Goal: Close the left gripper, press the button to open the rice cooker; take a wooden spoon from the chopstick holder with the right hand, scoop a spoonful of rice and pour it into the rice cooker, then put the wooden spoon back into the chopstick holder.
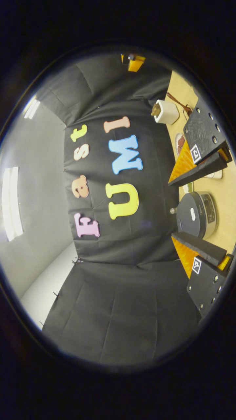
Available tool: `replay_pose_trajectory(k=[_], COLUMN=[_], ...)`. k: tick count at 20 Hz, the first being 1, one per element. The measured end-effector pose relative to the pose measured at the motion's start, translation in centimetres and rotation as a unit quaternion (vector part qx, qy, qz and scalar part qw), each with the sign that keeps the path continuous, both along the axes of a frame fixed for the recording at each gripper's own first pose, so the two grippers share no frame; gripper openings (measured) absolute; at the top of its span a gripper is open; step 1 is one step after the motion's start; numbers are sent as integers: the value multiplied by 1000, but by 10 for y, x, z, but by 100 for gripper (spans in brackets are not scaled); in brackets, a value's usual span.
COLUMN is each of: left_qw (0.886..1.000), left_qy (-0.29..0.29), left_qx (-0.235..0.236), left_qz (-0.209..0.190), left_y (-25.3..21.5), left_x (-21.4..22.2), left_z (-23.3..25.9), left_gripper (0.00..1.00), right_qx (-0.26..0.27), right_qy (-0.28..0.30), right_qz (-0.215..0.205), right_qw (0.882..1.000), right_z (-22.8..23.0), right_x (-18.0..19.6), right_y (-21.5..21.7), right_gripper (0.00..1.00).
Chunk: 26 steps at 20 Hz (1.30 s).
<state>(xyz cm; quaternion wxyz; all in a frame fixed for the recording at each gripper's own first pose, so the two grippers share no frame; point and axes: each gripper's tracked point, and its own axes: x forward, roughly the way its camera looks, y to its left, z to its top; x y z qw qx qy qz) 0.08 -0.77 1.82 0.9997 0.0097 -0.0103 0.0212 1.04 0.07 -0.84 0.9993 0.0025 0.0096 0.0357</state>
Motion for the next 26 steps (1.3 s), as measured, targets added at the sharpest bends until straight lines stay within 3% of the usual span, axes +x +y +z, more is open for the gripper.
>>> replay_pose_trajectory(k=[4, 5, 6, 10, 11, 12, 13, 14, 17, 26], left_qw=[1000, 1000, 1000, 1000, 1000, 999, 999, 999, 999, 997], left_qy=[7, 10, 13, 13, 16, 15, 16, 16, 9, 52], left_qx=[0, 1, 4, 16, 14, 13, 10, 4, -6, -48], left_qz=[1, 0, 0, 15, 14, 26, 34, 38, 41, 1], left_y=[-10, -13, -16, -16, -16, -7, -3, 0, 19, 51], left_x=[-4, -6, -5, -7, -5, -5, -2, -1, 21, 112], left_z=[0, -1, -3, -3, -3, -2, -2, -1, -4, -57], left_gripper=[87, 77, 72, 29, 36, 36, 20, 13, 1, 0], right_qx=[8, 8, 8, 8, 8, 9, 12, 14, 15, 16], right_qy=[3, 4, 5, 3, 4, 6, 7, 6, 8, -3], right_qz=[9, 13, 17, 38, 40, 42, 43, 42, 38, -7], right_qw=[1000, 1000, 1000, 999, 999, 999, 999, 999, 999, 1000], right_z=[-4, -5, -6, -12, -13, -15, -14, -12, -12, 2], right_x=[-1, -3, -3, -6, -6, -7, -7, -7, -4, 14], right_y=[-4, -5, -6, -5, -6, -5, -3, -2, 5, 32], right_gripper=[97, 97, 97, 97, 97, 97, 97, 98, 98, 97])
